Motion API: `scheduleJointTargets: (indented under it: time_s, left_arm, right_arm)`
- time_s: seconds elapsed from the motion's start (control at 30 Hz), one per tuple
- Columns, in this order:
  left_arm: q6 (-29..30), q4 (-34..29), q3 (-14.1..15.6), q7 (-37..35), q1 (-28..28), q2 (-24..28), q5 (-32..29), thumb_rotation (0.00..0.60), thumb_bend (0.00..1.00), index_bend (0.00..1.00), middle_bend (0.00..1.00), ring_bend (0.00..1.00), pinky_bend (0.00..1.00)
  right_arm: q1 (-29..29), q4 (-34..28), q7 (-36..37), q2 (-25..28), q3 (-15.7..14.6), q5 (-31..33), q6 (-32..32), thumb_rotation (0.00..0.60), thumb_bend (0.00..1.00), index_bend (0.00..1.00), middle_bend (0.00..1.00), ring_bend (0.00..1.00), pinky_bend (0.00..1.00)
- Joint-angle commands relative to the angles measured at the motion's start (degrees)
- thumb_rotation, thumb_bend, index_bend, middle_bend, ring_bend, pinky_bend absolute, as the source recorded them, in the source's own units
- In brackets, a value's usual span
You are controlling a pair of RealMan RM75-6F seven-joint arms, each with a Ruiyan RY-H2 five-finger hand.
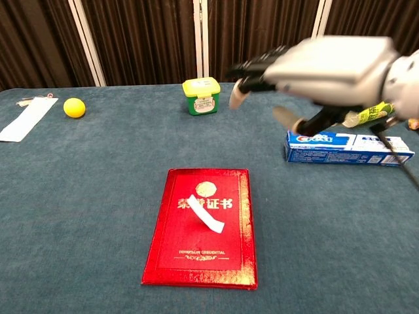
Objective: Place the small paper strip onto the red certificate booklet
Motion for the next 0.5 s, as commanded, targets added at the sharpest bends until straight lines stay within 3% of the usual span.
scheduleJointTargets:
  time_s: [0.03, 0.1, 0.27, 0.5]
  left_arm:
    - [0.7, -0.3, 0.8, -0.9, 0.7, 0.4, 1.7, 0.600, 0.00, 0.00, 0.00, 0.00, 0.00]
    - [1.1, 0.3, 1.5, -2.4, 1.2, 0.5, 3.4, 0.600, 0.00, 0.00, 0.00, 0.00, 0.00]
    - [3.7, 3.4, 3.2, -7.3, 3.3, 0.5, 7.9, 0.600, 0.00, 0.00, 0.00, 0.00, 0.00]
    - [6.2, 4.8, 4.7, -10.2, 5.7, 1.1, 10.8, 0.600, 0.00, 0.00, 0.00, 0.00, 0.00]
  right_arm:
    - [-6.2, 1.7, 10.2, 6.0, -0.8, -7.1, 8.2, 0.600, 0.07, 0.07, 0.00, 0.00, 0.00]
    - [-9.1, 2.9, 14.2, 7.6, -1.6, -8.7, 11.5, 0.600, 0.01, 0.07, 0.00, 0.00, 0.00]
    - [-19.0, 4.9, 25.7, 10.1, -4.3, -8.5, 21.0, 0.600, 0.00, 0.05, 0.00, 0.00, 0.00]
    - [-28.7, 9.3, 33.2, 9.3, -6.0, -8.9, 28.3, 0.600, 0.00, 0.04, 0.00, 0.00, 0.00]
